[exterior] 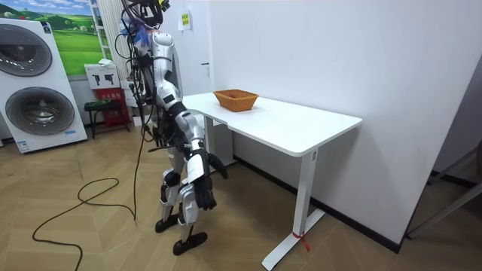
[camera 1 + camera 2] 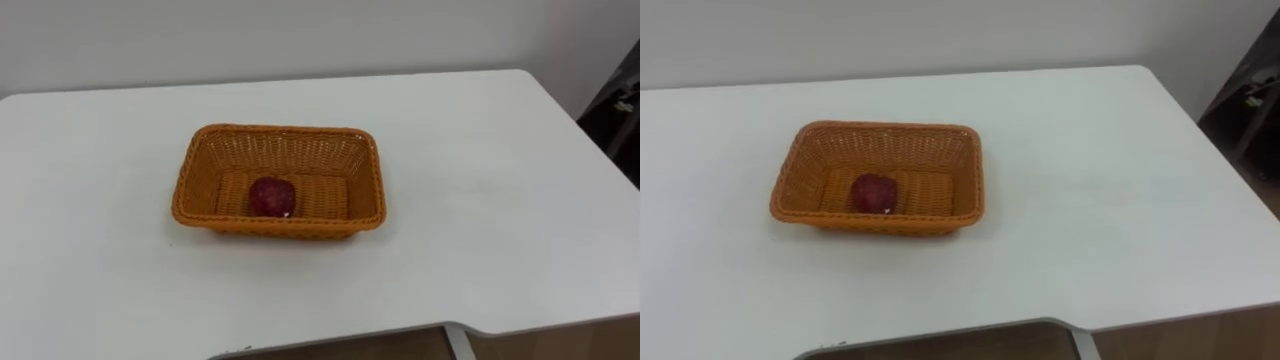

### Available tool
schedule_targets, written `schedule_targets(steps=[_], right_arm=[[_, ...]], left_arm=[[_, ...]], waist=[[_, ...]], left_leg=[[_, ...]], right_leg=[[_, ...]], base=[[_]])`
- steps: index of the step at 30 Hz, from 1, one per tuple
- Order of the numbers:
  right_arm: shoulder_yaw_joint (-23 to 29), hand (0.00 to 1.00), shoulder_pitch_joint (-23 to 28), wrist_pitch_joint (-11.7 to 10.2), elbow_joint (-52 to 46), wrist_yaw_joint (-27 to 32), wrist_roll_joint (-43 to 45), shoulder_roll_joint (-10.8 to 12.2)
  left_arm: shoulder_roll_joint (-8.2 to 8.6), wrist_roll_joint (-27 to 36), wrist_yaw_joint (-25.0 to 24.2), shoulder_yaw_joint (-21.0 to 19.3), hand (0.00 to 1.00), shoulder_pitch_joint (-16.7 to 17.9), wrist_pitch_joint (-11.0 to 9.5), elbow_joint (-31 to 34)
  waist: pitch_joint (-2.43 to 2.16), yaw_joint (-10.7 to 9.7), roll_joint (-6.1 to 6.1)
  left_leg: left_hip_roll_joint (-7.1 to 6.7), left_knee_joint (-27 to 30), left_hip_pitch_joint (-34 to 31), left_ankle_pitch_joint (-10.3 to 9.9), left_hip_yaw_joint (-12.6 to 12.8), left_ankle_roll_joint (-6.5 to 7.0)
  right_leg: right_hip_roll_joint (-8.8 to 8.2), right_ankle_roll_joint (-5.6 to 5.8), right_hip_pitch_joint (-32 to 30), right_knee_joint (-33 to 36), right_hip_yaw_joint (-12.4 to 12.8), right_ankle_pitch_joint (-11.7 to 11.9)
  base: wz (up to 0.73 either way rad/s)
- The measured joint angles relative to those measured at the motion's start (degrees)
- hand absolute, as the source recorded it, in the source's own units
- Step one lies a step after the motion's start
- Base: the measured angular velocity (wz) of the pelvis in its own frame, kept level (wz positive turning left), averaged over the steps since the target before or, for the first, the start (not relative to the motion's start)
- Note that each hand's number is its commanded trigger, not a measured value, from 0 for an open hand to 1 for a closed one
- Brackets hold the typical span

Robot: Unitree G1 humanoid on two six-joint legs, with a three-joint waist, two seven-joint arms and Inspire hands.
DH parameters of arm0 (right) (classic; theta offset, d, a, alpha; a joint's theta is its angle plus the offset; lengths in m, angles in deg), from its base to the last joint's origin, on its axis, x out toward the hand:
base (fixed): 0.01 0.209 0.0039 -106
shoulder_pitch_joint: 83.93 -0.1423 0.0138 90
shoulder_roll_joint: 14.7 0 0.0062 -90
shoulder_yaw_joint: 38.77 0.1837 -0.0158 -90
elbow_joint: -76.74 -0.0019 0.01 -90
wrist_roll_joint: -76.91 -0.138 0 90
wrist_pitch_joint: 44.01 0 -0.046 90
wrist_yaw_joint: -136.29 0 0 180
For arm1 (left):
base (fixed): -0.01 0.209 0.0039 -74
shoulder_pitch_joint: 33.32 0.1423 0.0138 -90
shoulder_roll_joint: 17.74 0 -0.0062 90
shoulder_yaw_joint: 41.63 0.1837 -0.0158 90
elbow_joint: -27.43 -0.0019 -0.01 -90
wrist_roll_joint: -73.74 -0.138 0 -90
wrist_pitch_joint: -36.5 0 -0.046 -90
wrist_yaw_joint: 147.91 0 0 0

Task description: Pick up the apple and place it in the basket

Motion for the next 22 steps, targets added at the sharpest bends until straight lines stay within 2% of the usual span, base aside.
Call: schedule_targets(steps=[3,6,9,11,13,15,17,22], right_arm=[[-4.9,0.00,-0.1,1.2,2.4,-4.7,0.4,0.5],[-8.4,0.00,-0.4,1.9,4.1,-9.9,4.1,1.5],[-10.8,0.00,-1.7,3.7,6.0,-14.6,11.2,1.6],[-13.7,0.00,-2.2,3.8,8.4,-17.8,16.6,1.8],[-17.0,0.00,-2.5,4.2,9.3,-19.4,19.8,1.9],[-19.5,0.00,-3.2,4.3,10.5,-20.4,23.3,1.9],[-21.5,0.00,-3.4,5.4,11.1,-21.3,27.6,2.1],[-25.6,0.00,-3.9,7.5,12.8,-23.2,35.2,2.2]], left_arm=[[0.01,0.2,-0.5,0.0,0.00,-0.2,0.0,0.0],[0.07,0.1,-0.5,0.0,0.00,-0.8,0.1,0.0],[0.50,0.0,-0.6,-0.2,0.00,-1.1,0.9,-0.3],[0.61,0.0,-0.6,-0.1,0.00,-1.0,1.2,-0.4],[0.63,0.1,-0.5,1.1,0.00,-1.1,1.4,-1.1],[1.01,0.1,-0.5,3.1,0.00,-1.2,2.5,-1.2],[1.50,0.1,-0.5,4.8,0.00,-1.4,3.1,-1.2],[1.76,0.2,-0.6,7.5,0.00,-2.5,4.1,-2.5]], waist=[[0.01,0.3,0.16],[0.02,1.6,0.46],[-0.01,2.7,1.11],[0.12,3.2,1.38],[0.16,3.8,1.67],[0.33,4.1,2.07],[0.53,4.4,2.37],[0.68,4.8,2.38]], left_leg=[[-0.02,-0.1,0.0,0.0,0.0,0.03],[0.04,-0.4,-0.1,0.0,0.0,0.03],[0.01,-0.5,-0.1,0.0,-0.1,0.03],[-0.05,-0.3,-0.1,0.0,-0.5,0.03],[-0.05,-0.3,0.1,0.0,-0.5,0.02],[-0.06,-0.3,0.1,0.0,-0.8,0.02],[-0.08,-0.3,0.1,0.0,-1.4,0.02],[-0.08,-0.4,0.7,0.0,-1.5,0.02]], right_leg=[[0.01,0.05,-0.1,0.1,0.1,0.0],[0.09,0.03,-0.4,0.1,0.0,0.1],[0.07,0.02,-0.4,0.0,-0.1,0.1],[-0.03,0.03,0.1,-0.2,-0.5,0.1],[-0.02,0.03,0.4,-0.3,-0.6,0.1],[-0.03,0.03,0.4,-0.4,-0.6,0.1],[-0.05,0.02,0.7,-0.4,-1.0,0.1],[-0.05,-0.05,1.6,-0.9,-1.3,-0.1]], base=[[0.00],[0.00],[0.00],[0.10],[0.05],[0.00],[0.08],[0.05]])
